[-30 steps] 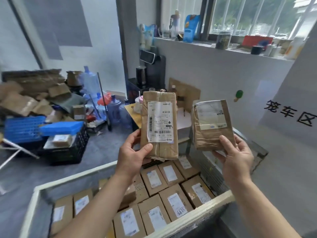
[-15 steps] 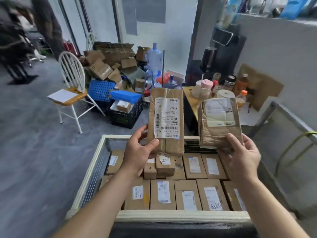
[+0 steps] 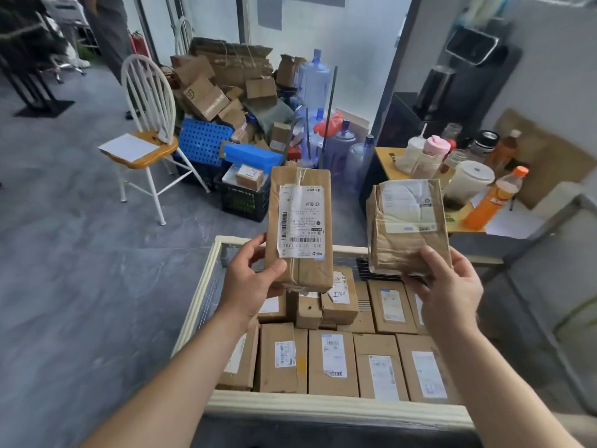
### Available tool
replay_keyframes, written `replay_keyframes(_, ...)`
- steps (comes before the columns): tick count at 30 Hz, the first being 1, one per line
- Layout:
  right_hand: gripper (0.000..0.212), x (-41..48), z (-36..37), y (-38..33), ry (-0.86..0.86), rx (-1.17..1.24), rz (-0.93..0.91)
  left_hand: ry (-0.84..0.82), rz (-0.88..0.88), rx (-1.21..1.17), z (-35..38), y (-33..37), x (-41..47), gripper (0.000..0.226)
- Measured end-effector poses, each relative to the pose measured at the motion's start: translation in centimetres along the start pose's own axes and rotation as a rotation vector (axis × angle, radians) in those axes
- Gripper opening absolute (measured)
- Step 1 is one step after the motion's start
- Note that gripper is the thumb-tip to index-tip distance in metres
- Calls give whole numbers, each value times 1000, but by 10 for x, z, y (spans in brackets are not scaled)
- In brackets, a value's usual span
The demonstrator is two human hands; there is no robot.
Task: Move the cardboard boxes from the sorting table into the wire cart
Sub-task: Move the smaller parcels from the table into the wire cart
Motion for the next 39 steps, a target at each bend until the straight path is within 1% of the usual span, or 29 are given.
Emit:
replay_keyframes(4,41,3,22,12,28,3,7,-27,-8,6,-11,-1,26,48)
replay_keyframes(7,41,7,25,15,58,1,3,-60,-27,2,-8,-5,42,50)
replay_keyframes(13,43,28,-2,8,127,-12,-16,-119,-47,17,34,-14,63,57)
replay_keyframes(18,43,66,-34,11,163,-11,10,-151,-84,-1,84,-30,72,49)
replay_keyframes(20,44,86,-48,17,154,-9,35,-144,-97,-2,106,-40,73,49)
replay_keyframes(23,43,119,-72,32,137,-4,80,-111,-130,-2,142,-60,72,55)
replay_keyframes(30,40,203,-134,77,63,-48,223,-10,-212,50,227,-116,72,52)
replay_keyframes(35,35,237,-162,115,51,-85,304,35,-332,78,254,-169,70,56)
replay_keyframes(39,42,254,-181,153,90,-112,378,55,-452,40,268,-222,73,58)
Point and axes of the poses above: each hand's wrist, its own x-axis towards the middle knuckle, its own z-axis out of the palm, y = z × x, the point moved 6 cm from there along x, towards the middle knuckle, and after that the axes turned 1 degree about y, right-handed, at the moved point
